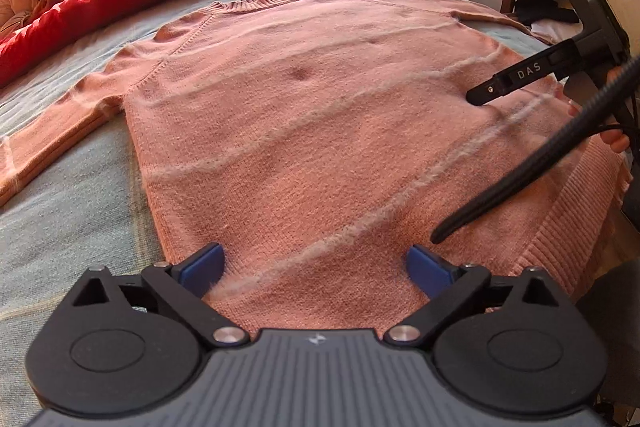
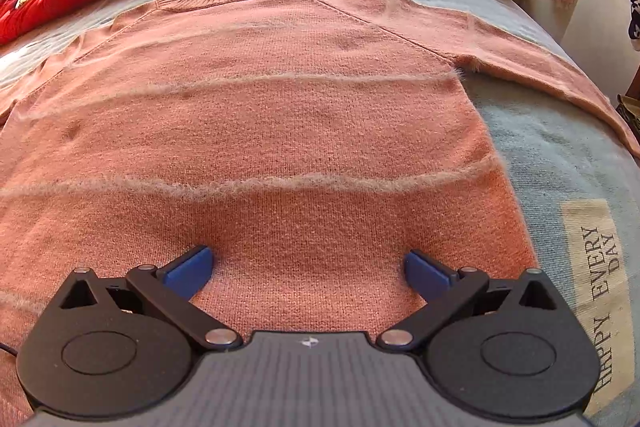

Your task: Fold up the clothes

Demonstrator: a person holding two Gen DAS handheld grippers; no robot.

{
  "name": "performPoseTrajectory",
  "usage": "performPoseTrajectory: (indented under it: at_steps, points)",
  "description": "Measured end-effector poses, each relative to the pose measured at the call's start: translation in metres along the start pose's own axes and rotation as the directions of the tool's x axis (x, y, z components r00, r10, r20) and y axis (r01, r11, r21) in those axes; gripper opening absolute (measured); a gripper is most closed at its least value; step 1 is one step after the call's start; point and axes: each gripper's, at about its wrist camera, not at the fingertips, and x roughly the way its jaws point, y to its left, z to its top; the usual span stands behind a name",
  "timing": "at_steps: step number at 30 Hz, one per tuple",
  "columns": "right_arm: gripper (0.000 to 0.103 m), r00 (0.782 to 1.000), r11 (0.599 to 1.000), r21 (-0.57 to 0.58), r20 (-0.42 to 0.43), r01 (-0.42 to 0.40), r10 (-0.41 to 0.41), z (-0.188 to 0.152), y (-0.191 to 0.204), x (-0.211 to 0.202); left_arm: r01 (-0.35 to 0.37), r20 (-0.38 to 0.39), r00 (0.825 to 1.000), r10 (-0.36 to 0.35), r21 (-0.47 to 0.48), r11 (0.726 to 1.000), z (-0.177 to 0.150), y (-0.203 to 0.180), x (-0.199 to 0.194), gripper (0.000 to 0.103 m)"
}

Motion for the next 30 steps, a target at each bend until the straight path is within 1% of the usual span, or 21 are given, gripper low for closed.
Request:
performPoseTrajectory:
  at_steps: [9,13,16,19,25,30]
  points:
    - [0.103,1.0,1.0,0.0,0.03,0.002,-0.002,-0.004,0.001,-0.001,-0.006,0.008,1.0,0.006,0.02,1.0,0.0,-0.001,0.001,0.1]
    - [0.103,0.998,1.0,0.005,0.058,0.004,-0.005,-0.008,0.001,-0.002,0.004,-0.01,1.0,-0.004,0.023,1.0,0.002,0.001,0.002,0.1]
    - [0.103,0.999,1.0,0.009,0.048,0.011,-0.011,-0.006,0.002,-0.003,0.012,-0.023,1.0,-0.012,0.025,1.0,0.004,0.002,0.003,0.1]
    - [0.103,1.0,1.0,0.016,0.024,0.014,-0.014,-0.003,0.002,-0.002,0.023,-0.057,0.998,-0.021,0.032,0.999,0.01,0.002,0.005,0.1]
    - [0.103,0.998,0.998,0.052,0.03,0.048,-0.049,-0.008,0.006,-0.005,0.059,-0.107,0.993,-0.053,0.055,0.997,0.018,0.005,0.011,0.1]
    - [0.103,0.998,0.995,0.07,0.0,0.068,-0.068,-0.003,0.008,-0.003,0.093,-0.147,0.986,-0.082,0.072,0.993,0.025,0.008,0.015,0.101]
